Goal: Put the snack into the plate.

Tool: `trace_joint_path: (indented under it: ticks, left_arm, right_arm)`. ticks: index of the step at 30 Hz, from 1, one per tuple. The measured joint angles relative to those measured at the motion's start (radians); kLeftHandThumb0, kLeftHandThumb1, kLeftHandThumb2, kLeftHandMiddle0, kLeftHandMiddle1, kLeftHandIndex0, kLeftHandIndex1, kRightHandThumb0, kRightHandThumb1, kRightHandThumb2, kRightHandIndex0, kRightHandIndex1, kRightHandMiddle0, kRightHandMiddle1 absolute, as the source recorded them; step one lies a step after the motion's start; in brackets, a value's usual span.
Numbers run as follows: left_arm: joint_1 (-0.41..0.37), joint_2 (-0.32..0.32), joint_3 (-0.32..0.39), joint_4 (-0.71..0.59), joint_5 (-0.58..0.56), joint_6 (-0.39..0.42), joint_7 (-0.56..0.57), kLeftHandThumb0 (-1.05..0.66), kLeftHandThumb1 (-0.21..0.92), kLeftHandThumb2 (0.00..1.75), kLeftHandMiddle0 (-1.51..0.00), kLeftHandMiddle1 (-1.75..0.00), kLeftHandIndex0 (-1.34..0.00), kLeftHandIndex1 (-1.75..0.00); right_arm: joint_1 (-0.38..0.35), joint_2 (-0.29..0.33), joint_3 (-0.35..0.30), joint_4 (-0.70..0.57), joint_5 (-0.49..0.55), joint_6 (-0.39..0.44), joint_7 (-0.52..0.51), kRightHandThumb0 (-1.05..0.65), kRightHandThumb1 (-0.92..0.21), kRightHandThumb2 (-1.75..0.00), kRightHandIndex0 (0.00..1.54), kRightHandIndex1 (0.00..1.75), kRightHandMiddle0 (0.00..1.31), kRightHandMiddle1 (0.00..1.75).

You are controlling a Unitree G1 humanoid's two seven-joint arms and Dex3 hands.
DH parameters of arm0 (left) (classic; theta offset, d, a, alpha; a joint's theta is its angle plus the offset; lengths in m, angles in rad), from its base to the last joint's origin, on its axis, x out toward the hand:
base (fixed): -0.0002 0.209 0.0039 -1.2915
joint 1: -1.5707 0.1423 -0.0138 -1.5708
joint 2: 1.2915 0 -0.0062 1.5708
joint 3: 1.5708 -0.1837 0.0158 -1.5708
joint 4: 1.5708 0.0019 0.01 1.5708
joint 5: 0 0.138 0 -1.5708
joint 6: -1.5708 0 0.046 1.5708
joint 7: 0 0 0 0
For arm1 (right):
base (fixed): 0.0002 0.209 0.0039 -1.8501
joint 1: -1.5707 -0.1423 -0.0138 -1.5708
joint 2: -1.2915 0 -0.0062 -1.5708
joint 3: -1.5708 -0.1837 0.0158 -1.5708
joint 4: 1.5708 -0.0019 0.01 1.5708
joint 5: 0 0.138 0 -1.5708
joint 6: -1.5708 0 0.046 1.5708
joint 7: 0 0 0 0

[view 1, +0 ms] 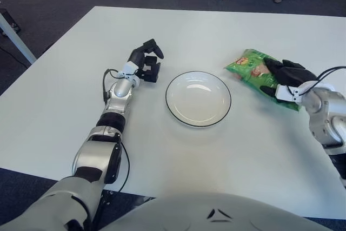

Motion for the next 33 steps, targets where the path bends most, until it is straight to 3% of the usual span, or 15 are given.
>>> trace_joint_path:
  ticks: [4, 5, 7, 10, 11, 13, 16, 17, 19, 22, 26, 33]
  left_arm:
    - [0.000, 0.000, 0.000, -0.001, 0.000, -0.003, 0.000, -0.46, 0.37, 1.25, -1.27, -1.75, -0.57, -1.75]
    - [0.000, 0.000, 0.000, -0.001, 0.001, -0.003, 0.000, -0.46, 0.37, 1.25, -1.27, -1.75, -0.57, -1.75]
    - [0.000, 0.000, 0.000, -0.001, 0.001, -0.003, 0.000, -0.46, 0.37, 1.25, -1.27, -1.75, -0.57, -1.75]
    - [0.000, 0.000, 0.000, -0.001, 0.001, -0.003, 0.000, -0.46, 0.37, 1.25, -1.27, -1.75, -0.57, -1.75]
    - [0.000, 0.000, 0.000, -0.001, 0.001, -0.003, 0.000, -0.46, 0.37, 1.25, -1.27, -1.75, -0.57, -1.75]
    - [0.000, 0.000, 0.000, -0.001, 0.001, -0.003, 0.000, -0.46, 0.37, 1.25, -1.27, -1.75, -0.57, -1.75]
    - [0.000, 0.001, 0.000, -0.002, 0.001, -0.003, 0.000, -0.46, 0.37, 1.25, -1.27, -1.75, -0.57, -1.75]
    - [0.000, 0.001, 0.000, -0.002, 0.001, -0.003, 0.000, -0.46, 0.37, 1.24, -1.27, -1.75, -0.57, -1.75]
    - [0.001, 0.001, 0.000, -0.002, 0.001, -0.003, 0.000, -0.46, 0.38, 1.23, -1.27, -1.75, -0.56, -1.75]
    - [0.001, 0.002, 0.000, -0.003, 0.000, -0.003, 0.000, -0.46, 0.39, 1.23, -1.27, -1.75, -0.56, -1.75]
    - [0.001, 0.002, 0.000, -0.003, 0.000, -0.003, 0.000, -0.46, 0.39, 1.23, -1.27, -1.75, -0.56, -1.75]
    - [0.001, 0.002, 0.001, -0.002, -0.001, -0.003, 0.000, -0.46, 0.38, 1.23, -1.27, -1.75, -0.56, -1.75]
  right_arm:
    - [0.010, 0.001, -0.002, 0.047, -0.030, -0.040, -0.125, -0.99, -0.92, -0.78, 0.03, 0.02, 0.00, 0.53]
    - [0.013, 0.002, -0.003, 0.062, -0.035, -0.054, -0.161, -0.92, -0.92, -0.71, 0.02, 0.33, 0.00, 0.73]
    - [0.019, 0.007, -0.005, 0.092, -0.040, -0.088, -0.243, -0.87, -0.92, -0.65, 0.01, 0.61, 0.00, 0.91]
    - [0.021, 0.019, -0.007, 0.135, -0.040, -0.137, -0.348, -0.71, -0.81, -0.64, 0.00, 1.20, 0.05, 1.29]
    - [0.021, 0.020, -0.007, 0.150, -0.040, -0.155, -0.381, -0.69, -0.79, -0.65, 0.00, 1.28, 0.06, 1.34]
    - [0.021, 0.021, -0.008, 0.173, -0.041, -0.187, -0.441, -0.51, -0.72, -0.74, 0.00, 1.55, 0.26, 1.53]
    - [0.027, 0.026, -0.019, 0.180, -0.040, -0.223, -0.510, -0.21, -0.53, -1.02, 0.21, 1.65, 0.44, 1.64]
    - [0.030, 0.029, -0.024, 0.174, -0.037, -0.230, -0.523, -0.13, -0.40, -1.16, 0.36, 1.62, 0.52, 1.68]
    - [0.031, 0.038, -0.038, 0.172, -0.032, -0.247, -0.553, -0.05, -0.21, -1.36, 0.62, 1.51, 0.63, 1.72]
    - [0.027, 0.055, -0.054, 0.175, -0.024, -0.274, -0.602, -0.01, -0.09, -1.47, 0.79, 1.42, 0.69, 1.74]
    - [0.021, 0.075, -0.076, 0.180, -0.005, -0.299, -0.636, 0.00, -0.04, -1.53, 0.88, 1.44, 0.66, 1.74]
    - [0.015, 0.099, -0.118, 0.130, 0.042, -0.263, -0.578, 0.00, -0.13, -1.51, 0.75, 1.67, 0.54, 1.75]
